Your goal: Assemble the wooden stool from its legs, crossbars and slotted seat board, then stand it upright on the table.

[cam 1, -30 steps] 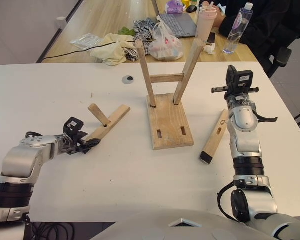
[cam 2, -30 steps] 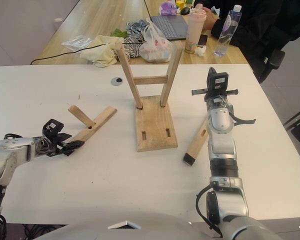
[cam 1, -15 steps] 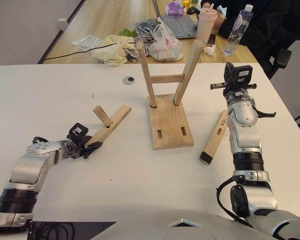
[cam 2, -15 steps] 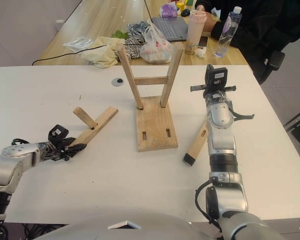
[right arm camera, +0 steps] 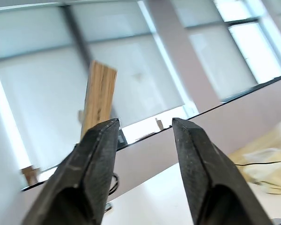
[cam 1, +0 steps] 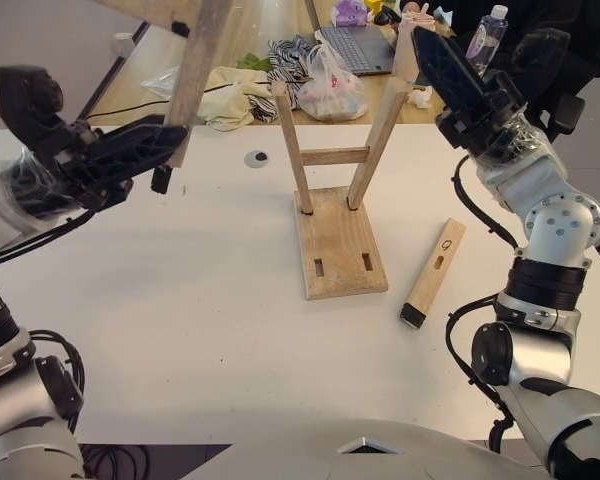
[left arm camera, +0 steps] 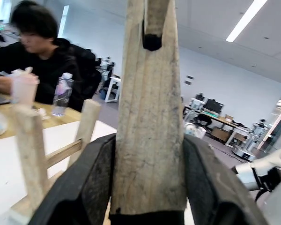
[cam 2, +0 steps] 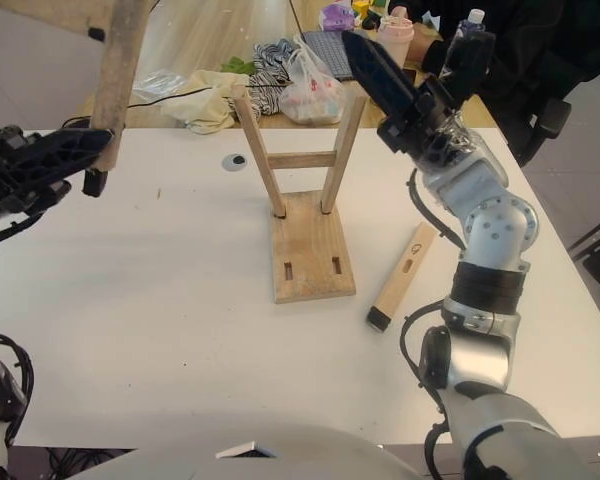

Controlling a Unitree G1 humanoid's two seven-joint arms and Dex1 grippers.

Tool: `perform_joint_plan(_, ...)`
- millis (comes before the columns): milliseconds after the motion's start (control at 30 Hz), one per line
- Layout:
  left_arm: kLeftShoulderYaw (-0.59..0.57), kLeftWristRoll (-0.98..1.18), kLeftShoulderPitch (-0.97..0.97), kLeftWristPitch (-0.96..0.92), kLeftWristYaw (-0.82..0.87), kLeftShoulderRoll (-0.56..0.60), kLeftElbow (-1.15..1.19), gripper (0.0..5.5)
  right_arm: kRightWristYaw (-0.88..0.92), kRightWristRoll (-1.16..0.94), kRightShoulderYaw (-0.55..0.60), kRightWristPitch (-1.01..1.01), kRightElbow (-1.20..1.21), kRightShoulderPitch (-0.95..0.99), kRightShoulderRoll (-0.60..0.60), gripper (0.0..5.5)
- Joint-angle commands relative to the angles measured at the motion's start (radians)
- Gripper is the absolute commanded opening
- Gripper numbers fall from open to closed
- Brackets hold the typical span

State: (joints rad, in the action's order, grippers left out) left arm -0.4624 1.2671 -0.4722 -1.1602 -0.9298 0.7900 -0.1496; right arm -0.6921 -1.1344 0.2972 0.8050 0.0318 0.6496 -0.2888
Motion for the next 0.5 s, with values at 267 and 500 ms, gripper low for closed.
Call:
perform_joint_plan(267, 0.329, -0.087, 0.041, 0.060, -0.065, -0.163, -0.094, 2.01, -0.041, -0.259, 0.007, 0.190, -0.013, -0.004, -0.005, 3.53)
perform_joint_plan(500, 0.411, -0.206, 0.096, 0.141, -0.091, -0.175, -0.095, 2.01, -0.019, -0.357, 0.049, 0.251, -0.119, 0.024, -0.035, 2.82)
